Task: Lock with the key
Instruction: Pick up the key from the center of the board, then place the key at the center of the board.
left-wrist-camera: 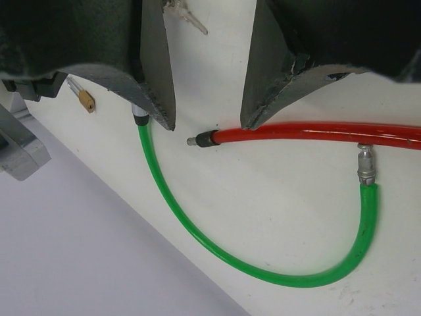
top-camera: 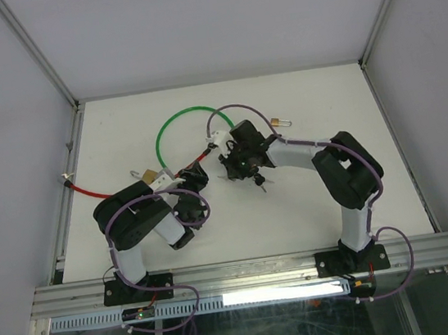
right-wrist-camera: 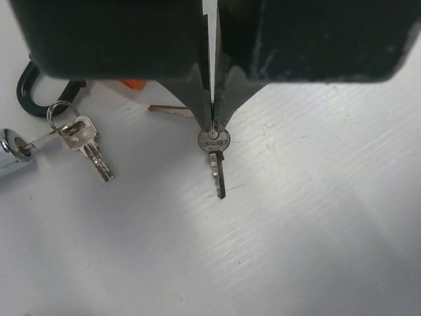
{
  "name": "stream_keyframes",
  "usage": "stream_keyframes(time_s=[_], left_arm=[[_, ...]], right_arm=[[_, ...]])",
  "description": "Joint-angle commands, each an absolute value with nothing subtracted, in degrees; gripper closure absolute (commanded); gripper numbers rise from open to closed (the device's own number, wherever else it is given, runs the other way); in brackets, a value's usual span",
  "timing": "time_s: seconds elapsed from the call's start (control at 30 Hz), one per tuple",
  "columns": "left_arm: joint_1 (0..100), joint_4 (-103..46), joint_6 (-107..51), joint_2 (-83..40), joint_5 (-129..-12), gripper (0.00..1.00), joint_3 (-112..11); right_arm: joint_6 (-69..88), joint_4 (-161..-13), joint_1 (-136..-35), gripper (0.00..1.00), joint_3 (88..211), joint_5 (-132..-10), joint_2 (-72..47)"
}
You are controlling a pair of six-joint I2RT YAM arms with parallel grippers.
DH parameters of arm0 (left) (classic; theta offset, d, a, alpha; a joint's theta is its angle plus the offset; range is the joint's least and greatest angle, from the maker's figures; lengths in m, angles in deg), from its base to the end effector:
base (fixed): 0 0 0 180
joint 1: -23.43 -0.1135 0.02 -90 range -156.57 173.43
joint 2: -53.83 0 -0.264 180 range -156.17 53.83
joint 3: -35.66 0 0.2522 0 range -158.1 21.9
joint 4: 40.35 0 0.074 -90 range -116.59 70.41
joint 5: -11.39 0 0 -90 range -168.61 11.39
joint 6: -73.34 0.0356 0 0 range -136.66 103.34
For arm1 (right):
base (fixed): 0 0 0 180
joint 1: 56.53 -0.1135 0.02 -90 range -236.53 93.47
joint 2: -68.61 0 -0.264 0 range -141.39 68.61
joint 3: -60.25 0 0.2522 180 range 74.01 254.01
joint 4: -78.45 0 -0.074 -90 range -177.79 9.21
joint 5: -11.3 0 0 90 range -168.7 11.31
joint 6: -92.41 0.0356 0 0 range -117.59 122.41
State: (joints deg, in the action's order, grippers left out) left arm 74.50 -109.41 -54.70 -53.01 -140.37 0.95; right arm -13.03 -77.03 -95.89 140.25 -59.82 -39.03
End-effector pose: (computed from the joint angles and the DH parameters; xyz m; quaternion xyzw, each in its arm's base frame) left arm 0.1907 -0.1861 0.1213 -0.2801 0.6589 -0.1488 0.6821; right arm 0.2938 0.2559 0.1630 -0.4767 0.8040 0.2181 0.2808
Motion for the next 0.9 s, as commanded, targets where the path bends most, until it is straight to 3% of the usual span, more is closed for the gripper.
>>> stream_keyframes(time_s=[0.0,0.2,0.3,0.4,0.43,0.7,0.87], left_arm=[[75.17,-126.31,-56.11,-51.11,-141.8,0.54,1.24],[75.16,-126.26,-55.32,-49.67,-137.87,0.39,1.61],[75.11,-126.31,-55.05,-47.4,-133.14,0.25,3.02],[75.11,-126.27,-55.45,-42.33,-122.58,0.04,4.64],[75.11,-126.32,-55.7,-40.61,-118.29,0.01,4.82],[75.1,-125.66,-67.41,-30.46,-86.73,0.01,0.52],[74.62,-126.36,-83.09,-34.26,-68.91,0.01,-7.74]], right_arm=[[-12.81,-77.37,-92.59,1.0,141.62,-54.26,-32.43],[-7.96,-80.78,-82.3,1.0,138.99,-48.62,-26.83],[-6.19,-82.82,-76.91,1.0,137.36,-53.07,-25.97],[-5.32,-84.25,-73.42,1.0,136.65,-58.37,-27.3],[-4.86,-84.25,-72.67,1.0,136.79,-60.28,-28.01],[-1.33,-85.37,-69.31,0.97,137.59,-69.45,-32.06],[-0.41,-85.72,-67.57,0.81,137.44,-69.81,-32.17]])
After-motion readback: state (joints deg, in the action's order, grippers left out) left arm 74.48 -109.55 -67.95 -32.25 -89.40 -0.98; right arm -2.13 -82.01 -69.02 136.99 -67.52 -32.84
